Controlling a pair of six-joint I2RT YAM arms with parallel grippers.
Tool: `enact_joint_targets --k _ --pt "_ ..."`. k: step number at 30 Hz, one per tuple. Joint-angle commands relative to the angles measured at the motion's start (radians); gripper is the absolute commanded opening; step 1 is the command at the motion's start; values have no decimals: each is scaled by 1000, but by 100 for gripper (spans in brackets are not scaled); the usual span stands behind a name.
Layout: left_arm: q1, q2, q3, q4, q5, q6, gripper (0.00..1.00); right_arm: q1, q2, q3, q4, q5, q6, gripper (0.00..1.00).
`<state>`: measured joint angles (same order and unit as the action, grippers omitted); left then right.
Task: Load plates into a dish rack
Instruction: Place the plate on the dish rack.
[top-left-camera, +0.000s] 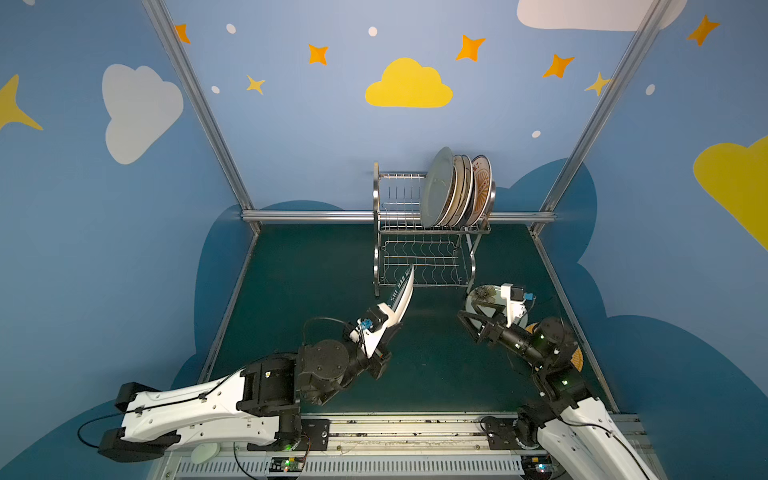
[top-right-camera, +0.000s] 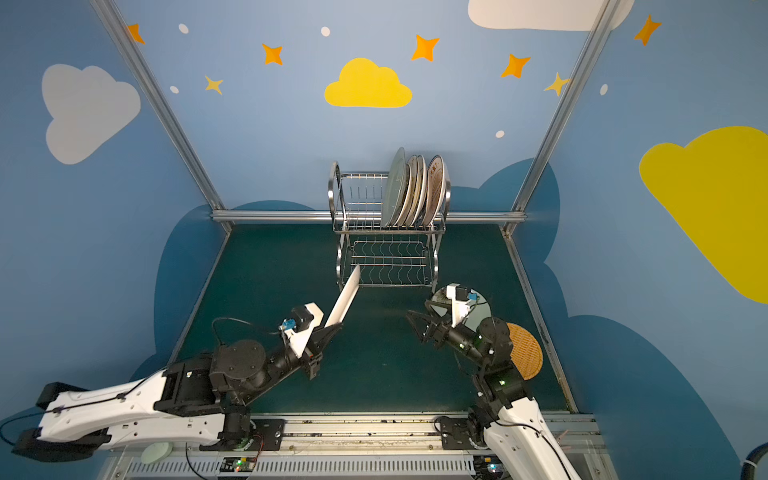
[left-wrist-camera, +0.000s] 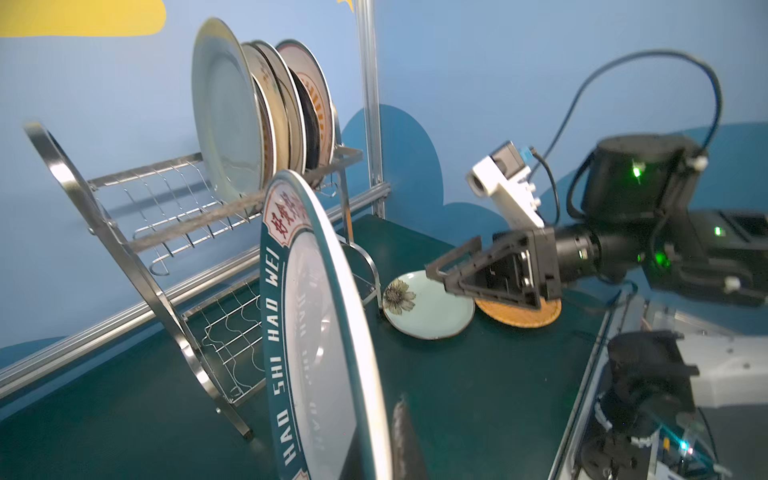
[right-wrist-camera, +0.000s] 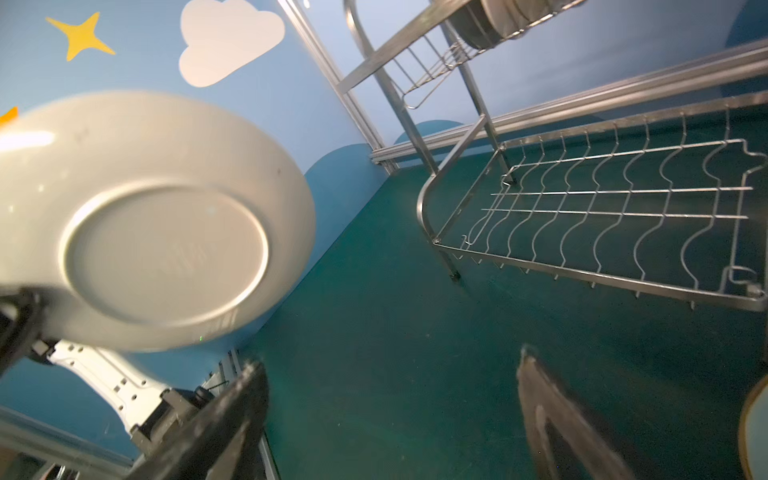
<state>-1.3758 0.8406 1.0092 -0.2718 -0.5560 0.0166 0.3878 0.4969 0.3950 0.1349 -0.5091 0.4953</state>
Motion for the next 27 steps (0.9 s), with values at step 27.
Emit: enact_joint_targets --k 27 --pt "529 778 1036 -9 376 -106 4 102 -146 -120 97 144 -121 92"
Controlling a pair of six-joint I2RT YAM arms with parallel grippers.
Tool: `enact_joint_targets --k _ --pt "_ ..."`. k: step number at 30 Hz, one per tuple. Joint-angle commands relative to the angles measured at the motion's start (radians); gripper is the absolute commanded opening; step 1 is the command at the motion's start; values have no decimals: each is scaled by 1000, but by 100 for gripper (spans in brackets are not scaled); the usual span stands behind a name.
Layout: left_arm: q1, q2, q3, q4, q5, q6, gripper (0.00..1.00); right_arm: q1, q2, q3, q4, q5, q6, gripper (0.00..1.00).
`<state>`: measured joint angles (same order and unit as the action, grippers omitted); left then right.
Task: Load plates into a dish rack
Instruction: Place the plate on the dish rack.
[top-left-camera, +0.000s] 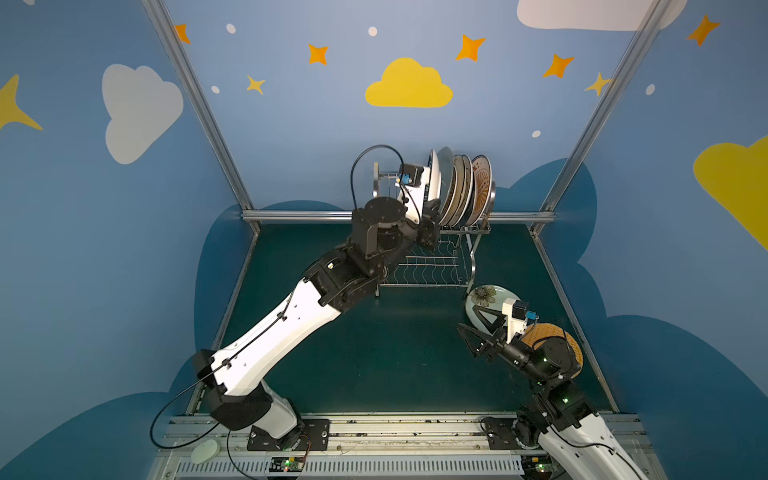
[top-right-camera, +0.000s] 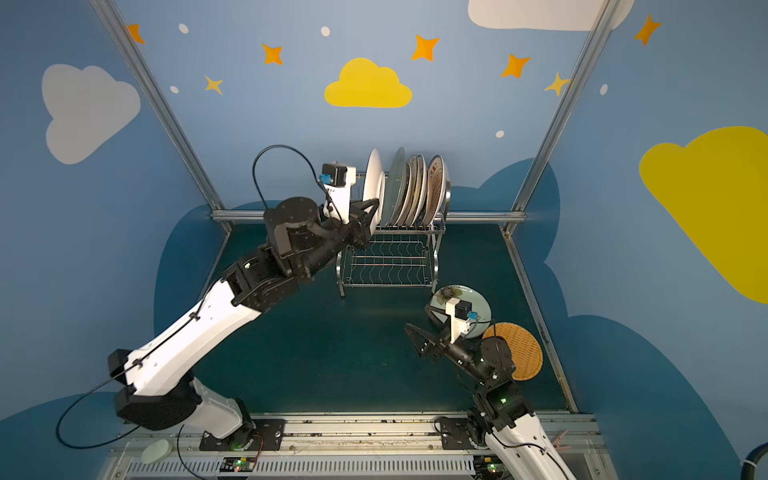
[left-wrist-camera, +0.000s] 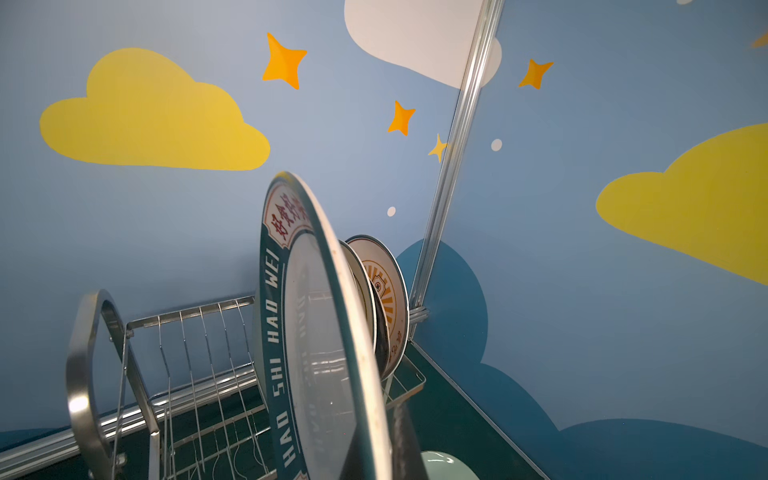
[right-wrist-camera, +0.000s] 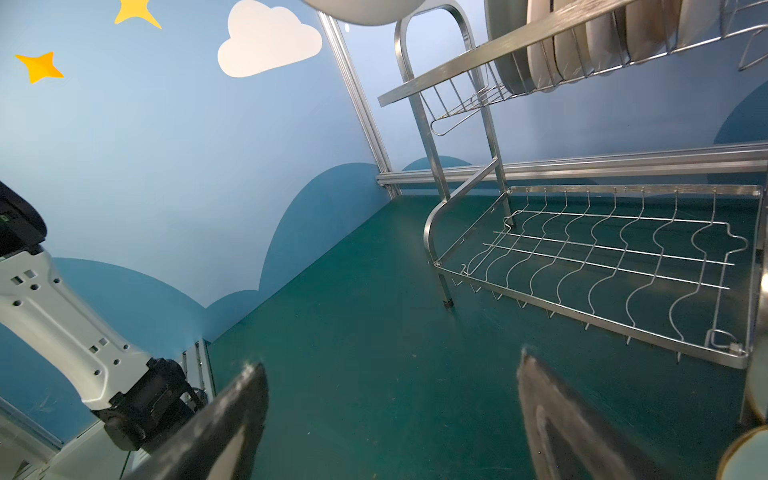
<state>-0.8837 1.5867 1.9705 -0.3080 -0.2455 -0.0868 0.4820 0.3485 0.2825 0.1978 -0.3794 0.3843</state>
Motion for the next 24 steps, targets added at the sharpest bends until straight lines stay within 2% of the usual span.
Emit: enact_joint_targets --k 1,9,17,19,24 --pt "50 59 107 17 68 -8 4 9 4 -7 34 16 -9 92" --pt "160 270 351 -62 139 -70 4 23 30 -8 47 17 -16 92" --pt "211 481 646 -186 161 -93 4 35 21 -2 34 26 -28 92" --pt "221 515 687 -202 167 -100 4 36 19 -1 31 30 -30 92" --pt "229 543 689 -203 159 -100 4 40 20 0 26 36 -33 92"
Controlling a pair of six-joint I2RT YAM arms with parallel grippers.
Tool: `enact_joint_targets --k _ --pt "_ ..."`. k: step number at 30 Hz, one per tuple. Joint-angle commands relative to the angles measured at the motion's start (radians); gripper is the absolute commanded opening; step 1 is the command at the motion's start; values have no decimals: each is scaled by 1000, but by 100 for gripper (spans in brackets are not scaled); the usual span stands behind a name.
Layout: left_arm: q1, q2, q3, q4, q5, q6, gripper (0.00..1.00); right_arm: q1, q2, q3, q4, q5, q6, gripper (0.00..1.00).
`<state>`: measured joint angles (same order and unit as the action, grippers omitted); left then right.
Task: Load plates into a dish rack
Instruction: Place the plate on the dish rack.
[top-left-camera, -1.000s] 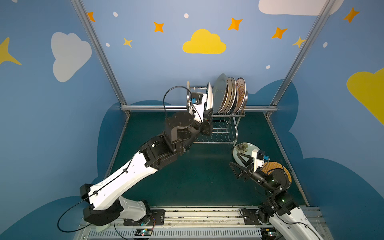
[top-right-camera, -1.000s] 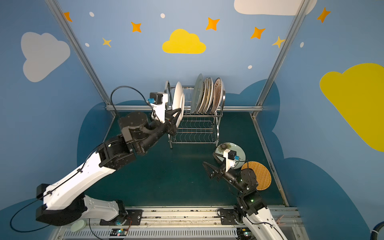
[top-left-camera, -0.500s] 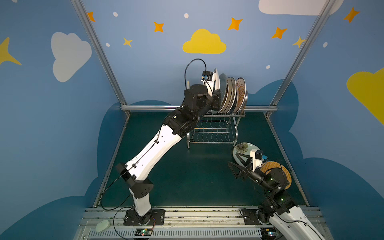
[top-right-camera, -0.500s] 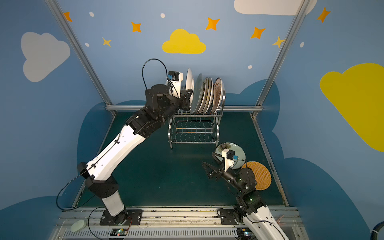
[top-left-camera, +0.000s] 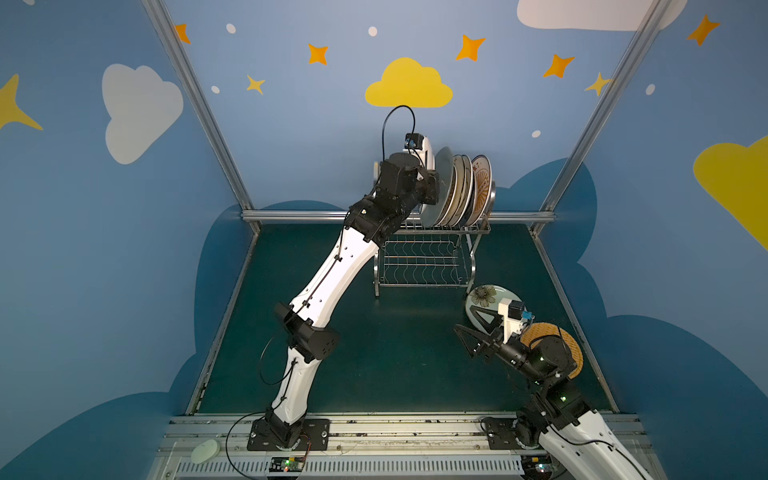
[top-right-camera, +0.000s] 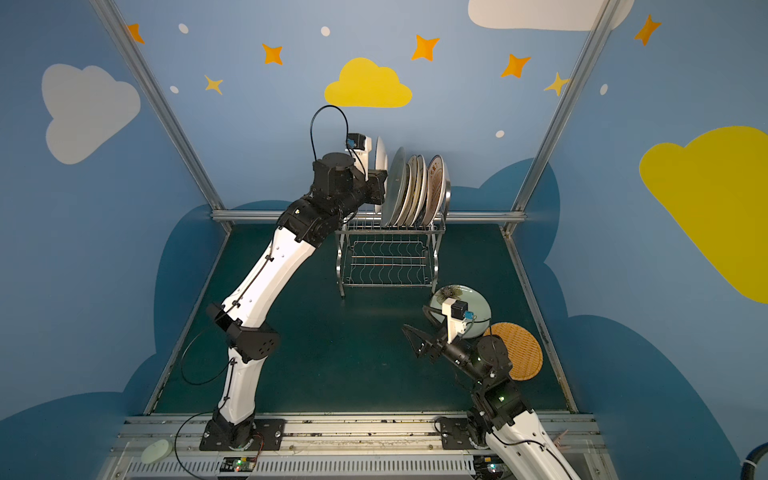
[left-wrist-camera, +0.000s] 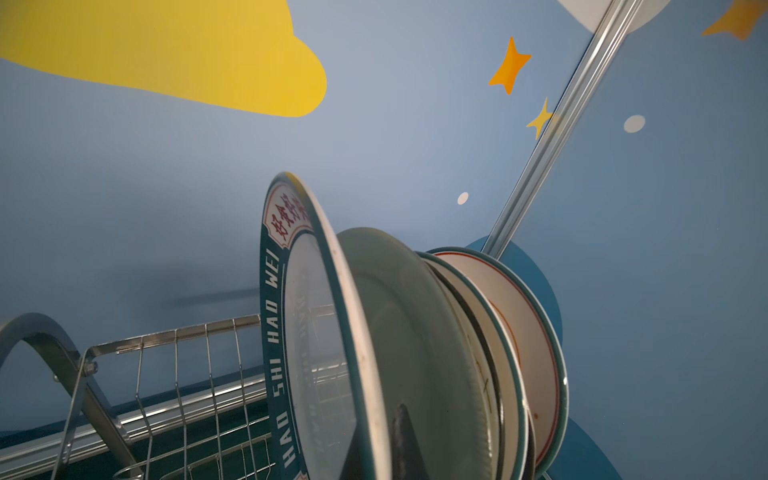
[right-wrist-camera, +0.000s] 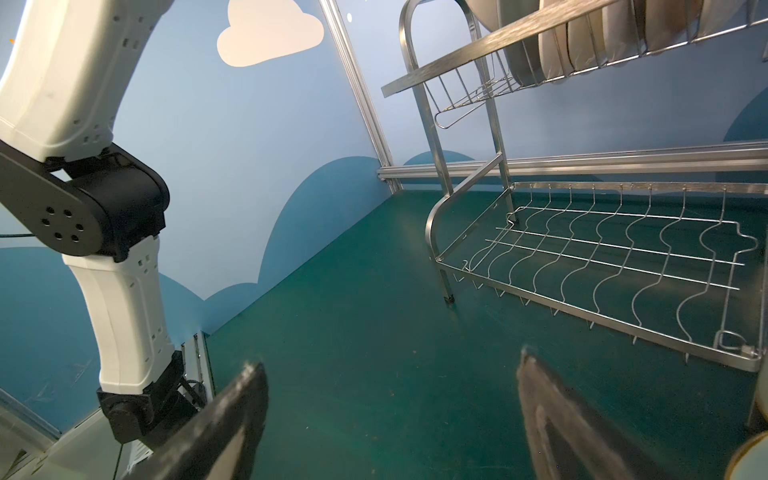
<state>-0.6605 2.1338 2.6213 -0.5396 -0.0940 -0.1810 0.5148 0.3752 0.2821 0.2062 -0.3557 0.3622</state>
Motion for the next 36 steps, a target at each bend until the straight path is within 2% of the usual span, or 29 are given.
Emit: enact_joint_targets --k 1,18,31,36 --pt "8 -2 38 26 0 -6 4 9 -5 0 18 12 -12 92" --pt "16 31 18 -17 -10 5 4 18 9 11 8 18 -11 92" --pt "16 17 -68 -13 -46 -21 4 22 23 15 5 21 -11 92" --pt "16 12 -81 -7 -44 -19 12 24 24 14 5 21 -12 92"
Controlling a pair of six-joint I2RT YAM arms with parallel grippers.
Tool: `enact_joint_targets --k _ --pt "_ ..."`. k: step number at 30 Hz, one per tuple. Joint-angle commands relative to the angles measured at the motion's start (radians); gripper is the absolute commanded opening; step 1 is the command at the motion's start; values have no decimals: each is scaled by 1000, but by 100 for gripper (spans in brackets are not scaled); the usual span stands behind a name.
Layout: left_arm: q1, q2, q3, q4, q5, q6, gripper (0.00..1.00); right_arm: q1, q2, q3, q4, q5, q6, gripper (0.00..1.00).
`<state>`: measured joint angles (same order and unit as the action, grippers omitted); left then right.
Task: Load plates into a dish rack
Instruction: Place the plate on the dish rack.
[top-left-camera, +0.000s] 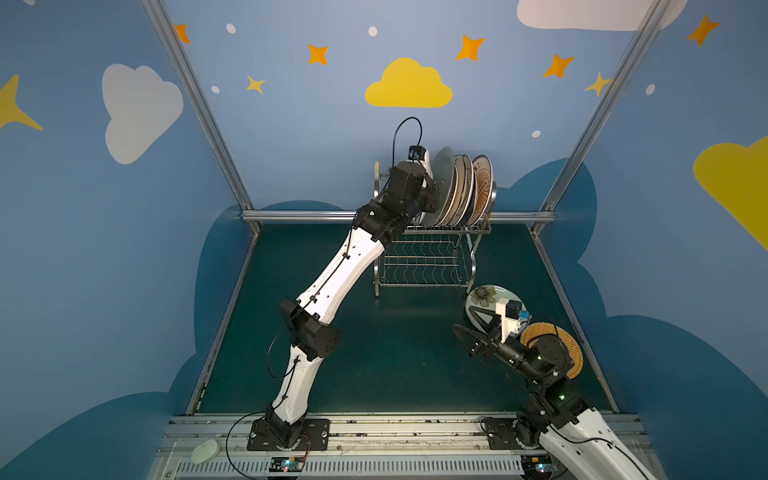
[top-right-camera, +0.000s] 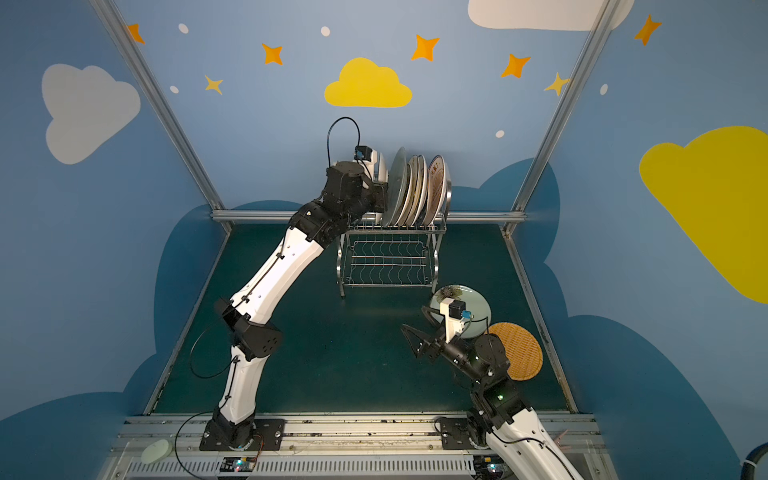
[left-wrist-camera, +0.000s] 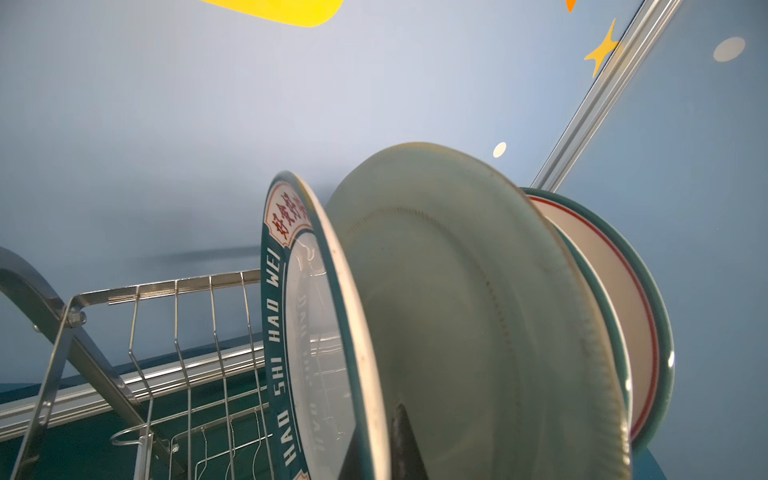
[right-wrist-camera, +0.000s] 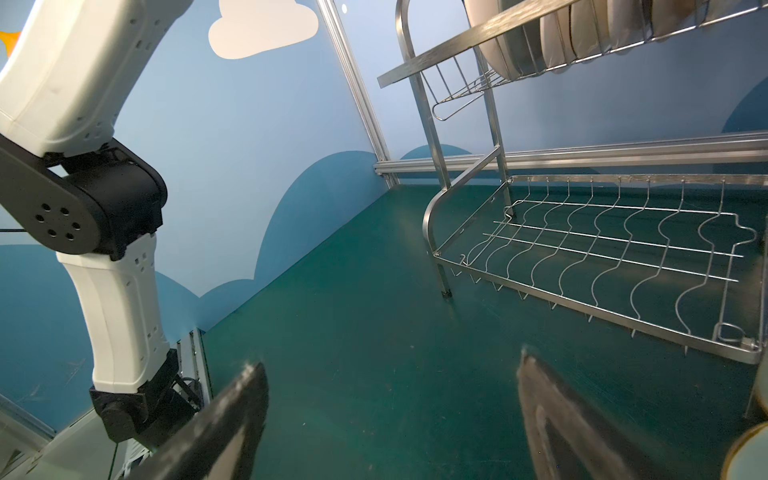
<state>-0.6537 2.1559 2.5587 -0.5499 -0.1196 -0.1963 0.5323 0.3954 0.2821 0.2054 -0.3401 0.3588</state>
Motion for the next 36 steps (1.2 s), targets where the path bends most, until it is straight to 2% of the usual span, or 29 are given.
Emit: enact_joint_targets --k 1,2,7,22,36 --pt "9 -10 -19 5 -15 -2 18 6 6 15 6 6 -9 92" --pt "9 -10 -17 7 -10 1 22 7 6 16 6 6 -8 92" --pt "9 -8 -17 7 -12 6 28 9 8 17 4 9 -9 92" --pt "8 -49 -9 19 13 -18 37 14 28 17 11 9 -9 92" --pt "8 -50 57 -3 57 -56 40 18 39 19 11 12 -11 92"
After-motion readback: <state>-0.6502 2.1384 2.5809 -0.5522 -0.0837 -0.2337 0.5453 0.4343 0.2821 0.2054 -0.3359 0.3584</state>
